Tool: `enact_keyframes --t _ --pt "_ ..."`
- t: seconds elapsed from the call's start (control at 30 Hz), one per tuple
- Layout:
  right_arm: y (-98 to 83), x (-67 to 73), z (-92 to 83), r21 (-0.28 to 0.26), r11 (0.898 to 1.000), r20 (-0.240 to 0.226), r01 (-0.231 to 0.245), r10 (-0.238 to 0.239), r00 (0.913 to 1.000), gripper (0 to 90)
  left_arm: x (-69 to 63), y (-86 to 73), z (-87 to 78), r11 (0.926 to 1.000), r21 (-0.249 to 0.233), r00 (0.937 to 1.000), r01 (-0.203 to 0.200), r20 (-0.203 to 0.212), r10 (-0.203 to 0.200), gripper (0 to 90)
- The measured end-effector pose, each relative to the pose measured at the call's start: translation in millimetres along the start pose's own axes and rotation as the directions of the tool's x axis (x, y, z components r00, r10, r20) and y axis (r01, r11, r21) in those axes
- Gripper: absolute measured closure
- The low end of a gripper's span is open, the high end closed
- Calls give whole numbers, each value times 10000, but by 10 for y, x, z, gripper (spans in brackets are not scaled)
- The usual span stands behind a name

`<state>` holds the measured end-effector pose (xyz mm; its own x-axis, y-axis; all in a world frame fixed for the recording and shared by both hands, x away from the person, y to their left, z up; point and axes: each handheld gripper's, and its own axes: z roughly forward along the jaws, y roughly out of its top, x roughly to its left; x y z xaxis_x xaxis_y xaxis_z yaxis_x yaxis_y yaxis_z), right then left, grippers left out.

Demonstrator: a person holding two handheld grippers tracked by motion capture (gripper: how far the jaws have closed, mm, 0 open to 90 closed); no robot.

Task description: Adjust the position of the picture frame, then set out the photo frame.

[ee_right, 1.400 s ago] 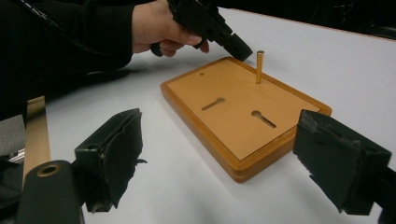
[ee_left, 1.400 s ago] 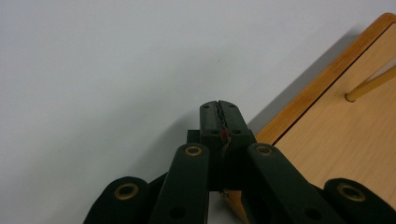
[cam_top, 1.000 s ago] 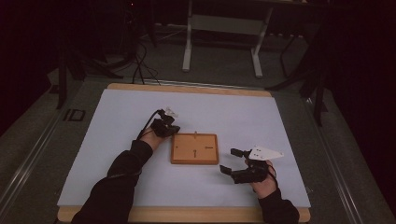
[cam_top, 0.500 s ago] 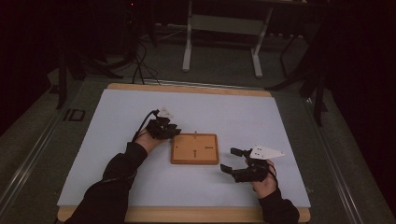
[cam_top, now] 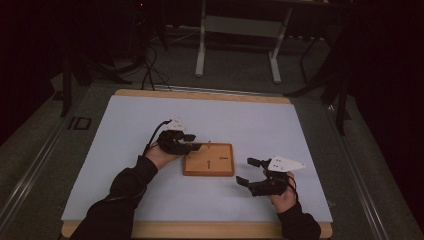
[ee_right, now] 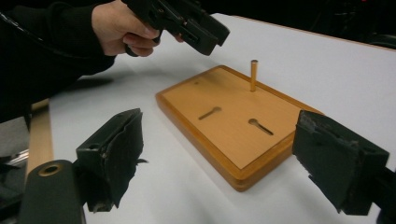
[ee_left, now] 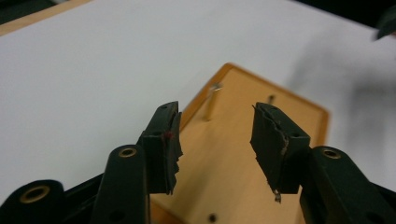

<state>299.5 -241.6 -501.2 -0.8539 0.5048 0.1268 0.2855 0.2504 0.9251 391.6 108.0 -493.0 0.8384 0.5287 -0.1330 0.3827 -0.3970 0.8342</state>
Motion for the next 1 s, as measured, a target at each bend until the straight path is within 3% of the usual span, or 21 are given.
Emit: enact_keyframes --t 0.1,0.27,0.47,0.5,0.73,0.83,1.0 --pt "-9 -5 9 2 9998 -101 205 -205 9997 159 -62 11 -5 9995 -158 9991 -269 337 274 514" --pt "-10 -12 23 67 9997 -60 219 -218 9997 155 -97 20 33 9993 -186 9985 -330 438 338 468" --pt "4 -3 12 117 9997 88 223 -224 9997 136 -120 30 103 9988 -129 9986 -465 257 469 465" --pt "9 -4 7 114 9999 -47 56 -56 10000 137 -122 33 112 9988 -145 9988 -459 165 462 463" --pt "29 41 21 -30 9996 103 295 -295 9995 134 -115 48 212 9984 -188 9984 -540 140 543 434" --pt "23 52 32 9 9994 132 348 -348 9993 135 -119 46 271 9982 -94 9982 -598 88 599 463" --pt "11 46 41 131 9995 70 304 -305 9995 140 -83 31 375 9983 190 9978 -543 -381 550 542"
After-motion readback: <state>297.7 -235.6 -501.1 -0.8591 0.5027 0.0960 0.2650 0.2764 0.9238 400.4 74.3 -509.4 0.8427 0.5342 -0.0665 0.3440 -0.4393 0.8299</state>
